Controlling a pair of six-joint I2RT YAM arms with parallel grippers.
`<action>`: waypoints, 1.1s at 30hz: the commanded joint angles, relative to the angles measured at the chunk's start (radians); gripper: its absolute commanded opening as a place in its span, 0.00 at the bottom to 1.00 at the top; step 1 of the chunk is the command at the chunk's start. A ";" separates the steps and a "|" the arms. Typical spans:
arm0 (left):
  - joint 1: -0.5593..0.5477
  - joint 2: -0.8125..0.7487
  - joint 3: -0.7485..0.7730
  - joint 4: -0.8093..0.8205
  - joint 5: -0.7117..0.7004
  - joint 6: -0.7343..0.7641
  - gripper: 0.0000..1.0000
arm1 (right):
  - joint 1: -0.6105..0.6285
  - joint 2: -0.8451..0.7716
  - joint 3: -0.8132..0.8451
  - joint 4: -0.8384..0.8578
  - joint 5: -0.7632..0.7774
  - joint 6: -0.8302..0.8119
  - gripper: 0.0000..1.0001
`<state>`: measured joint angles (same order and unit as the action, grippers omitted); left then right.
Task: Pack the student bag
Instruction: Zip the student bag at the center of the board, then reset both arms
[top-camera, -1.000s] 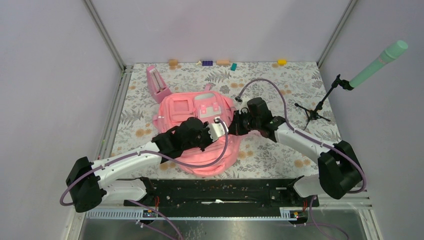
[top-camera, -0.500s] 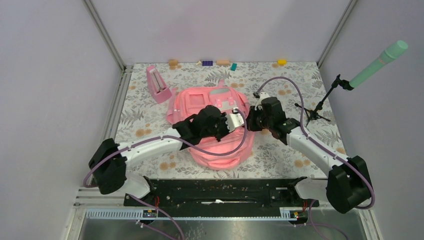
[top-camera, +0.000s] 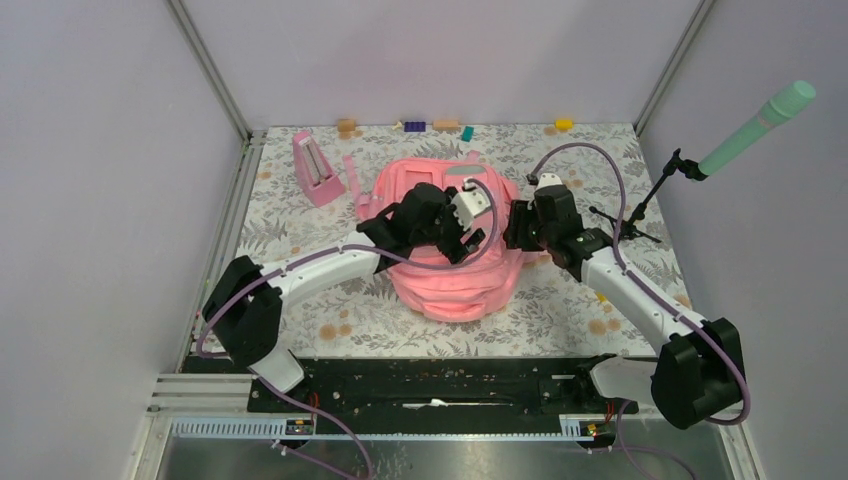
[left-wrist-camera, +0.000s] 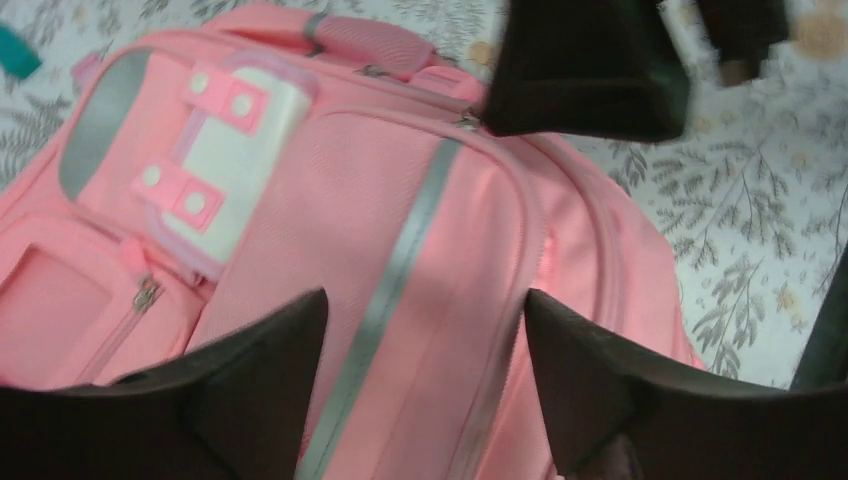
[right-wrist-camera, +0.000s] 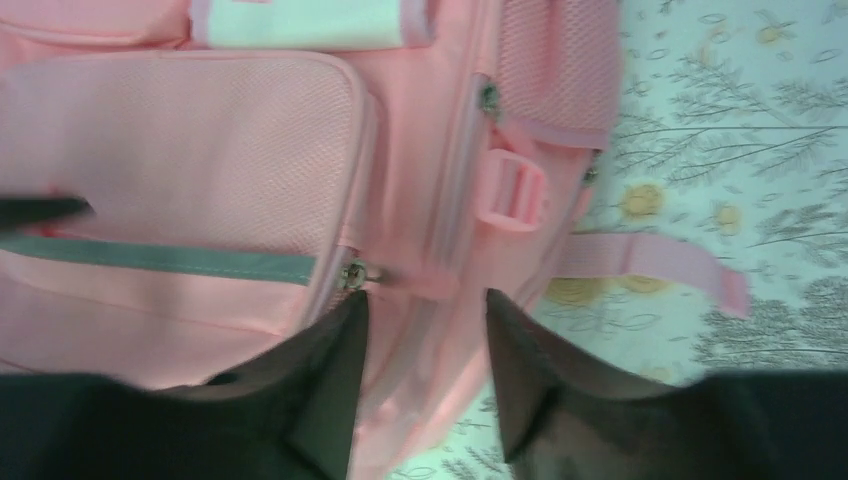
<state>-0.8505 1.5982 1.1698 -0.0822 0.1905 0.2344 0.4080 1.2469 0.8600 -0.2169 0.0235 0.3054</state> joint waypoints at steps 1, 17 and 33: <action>0.047 -0.070 0.002 0.130 -0.072 -0.110 0.83 | -0.017 -0.058 0.061 -0.089 0.017 -0.063 0.65; 0.260 -0.460 -0.189 0.047 -0.222 -0.472 0.99 | -0.137 -0.333 0.069 -0.300 0.051 -0.138 1.00; 0.332 -1.029 -0.239 -0.353 -0.834 -0.456 0.99 | -0.209 -0.785 -0.102 -0.065 0.189 -0.227 1.00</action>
<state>-0.5198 0.6704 0.9596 -0.4004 -0.4824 -0.2390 0.2024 0.5976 0.8749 -0.4854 0.1467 0.1581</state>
